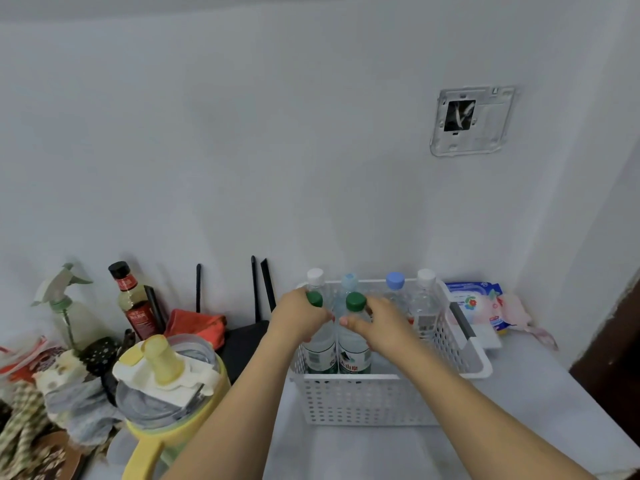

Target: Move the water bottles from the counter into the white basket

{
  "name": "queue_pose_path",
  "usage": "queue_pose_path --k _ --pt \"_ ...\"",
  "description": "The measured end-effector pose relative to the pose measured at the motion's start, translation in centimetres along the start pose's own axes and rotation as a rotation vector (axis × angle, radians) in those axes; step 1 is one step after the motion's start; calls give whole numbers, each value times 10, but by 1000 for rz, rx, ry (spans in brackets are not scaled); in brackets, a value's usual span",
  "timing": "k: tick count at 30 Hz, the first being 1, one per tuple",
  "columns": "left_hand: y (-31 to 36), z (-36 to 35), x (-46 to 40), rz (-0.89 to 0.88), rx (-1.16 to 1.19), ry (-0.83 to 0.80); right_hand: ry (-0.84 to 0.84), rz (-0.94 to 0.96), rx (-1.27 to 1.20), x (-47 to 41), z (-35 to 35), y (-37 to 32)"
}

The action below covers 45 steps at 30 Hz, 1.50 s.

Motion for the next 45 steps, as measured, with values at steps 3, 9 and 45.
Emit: queue_pose_path --k 3,9,45 --pt "0 -1 1 3 -15 -31 21 -6 14 3 -2 1" --pt "12 -1 8 1 -143 -91 20 -31 14 17 6 5" --pt "451 -331 198 -1678 -125 -440 1047 -1019 334 417 333 218"
Point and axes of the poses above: each hand's wrist, its own x-axis away from the middle knuckle, its own z-axis out of the back of the hand, y = z × x, the point moved 5 cm from there along -x, towards the middle knuckle, and after that the axes turned 13 degrees about -z, right-handed, at the moved point
